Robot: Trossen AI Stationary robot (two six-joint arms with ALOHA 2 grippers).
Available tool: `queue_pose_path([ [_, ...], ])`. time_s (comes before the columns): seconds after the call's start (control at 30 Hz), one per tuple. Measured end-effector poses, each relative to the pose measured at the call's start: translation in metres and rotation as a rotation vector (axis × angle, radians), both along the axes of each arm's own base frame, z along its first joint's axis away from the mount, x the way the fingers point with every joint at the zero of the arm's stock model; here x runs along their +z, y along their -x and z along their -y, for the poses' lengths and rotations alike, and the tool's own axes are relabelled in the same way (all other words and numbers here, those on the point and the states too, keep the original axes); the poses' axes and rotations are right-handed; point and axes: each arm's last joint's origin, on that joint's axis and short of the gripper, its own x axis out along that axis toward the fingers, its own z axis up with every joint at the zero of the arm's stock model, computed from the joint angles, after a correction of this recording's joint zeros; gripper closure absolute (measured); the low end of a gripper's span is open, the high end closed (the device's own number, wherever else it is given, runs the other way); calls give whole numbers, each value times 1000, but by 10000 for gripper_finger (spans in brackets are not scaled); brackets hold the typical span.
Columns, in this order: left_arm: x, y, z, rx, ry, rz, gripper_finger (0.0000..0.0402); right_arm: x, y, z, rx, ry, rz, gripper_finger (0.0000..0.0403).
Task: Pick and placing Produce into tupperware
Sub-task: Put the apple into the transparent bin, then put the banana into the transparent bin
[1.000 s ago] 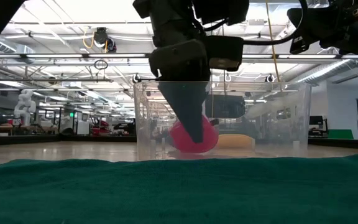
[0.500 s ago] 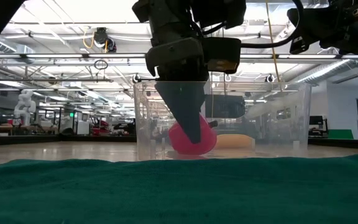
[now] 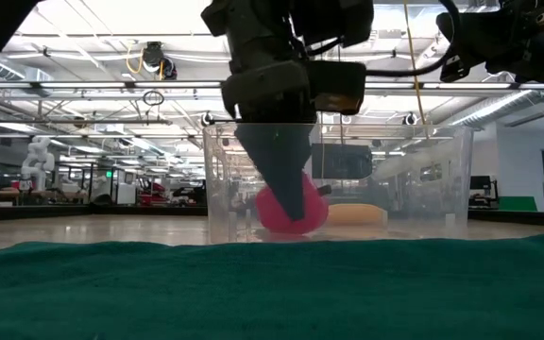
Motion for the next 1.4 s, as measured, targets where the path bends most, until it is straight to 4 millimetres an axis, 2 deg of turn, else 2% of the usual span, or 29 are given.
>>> queue_pose_path([
  [0.17, -2, 0, 0, -9, 10, -6, 91, 0, 0, 0, 0, 0, 0, 403],
  [0.7, 4, 0, 1, -41, 8, 18, 89, 0, 0, 0, 0, 0, 0, 403],
  [0.93, 31, -2, 2, -64, -32, 87, 89, 0, 0, 0, 0, 0, -2, 403],
  [1.23, 89, 12, -1, -103, -80, 195, 91, -1, -1, 0, 0, 1, -13, 403],
  [1.3, 99, 18, 0, -110, -71, 203, 107, -2, -2, 0, 0, 1, -17, 403],
  [1.4, 109, 22, 1, -111, -67, 222, 162, -2, -1, 0, -1, 3, -16, 403],
])
